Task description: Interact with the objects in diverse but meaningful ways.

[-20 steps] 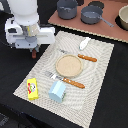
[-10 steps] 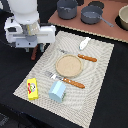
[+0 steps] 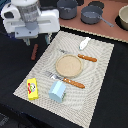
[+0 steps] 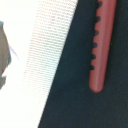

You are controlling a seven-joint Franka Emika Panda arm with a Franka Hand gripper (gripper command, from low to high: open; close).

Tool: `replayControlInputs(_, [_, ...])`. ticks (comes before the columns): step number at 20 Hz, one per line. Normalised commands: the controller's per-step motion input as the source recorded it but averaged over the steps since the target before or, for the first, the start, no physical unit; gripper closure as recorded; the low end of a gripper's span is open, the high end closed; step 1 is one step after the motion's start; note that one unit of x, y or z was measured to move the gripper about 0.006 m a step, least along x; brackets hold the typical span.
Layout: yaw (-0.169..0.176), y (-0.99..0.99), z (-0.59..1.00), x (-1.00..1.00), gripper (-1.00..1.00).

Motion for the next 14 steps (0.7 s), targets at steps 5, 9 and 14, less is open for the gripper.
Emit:
replayControlInputs(5, [0.000,-0.06,0.78,1.00,-1.00])
replayControlInputs(9, [0.000,-0.10,0.62,0.96,-1.00])
replayControlInputs(14, [0.000,-0.16,0.46,0.82,-1.00])
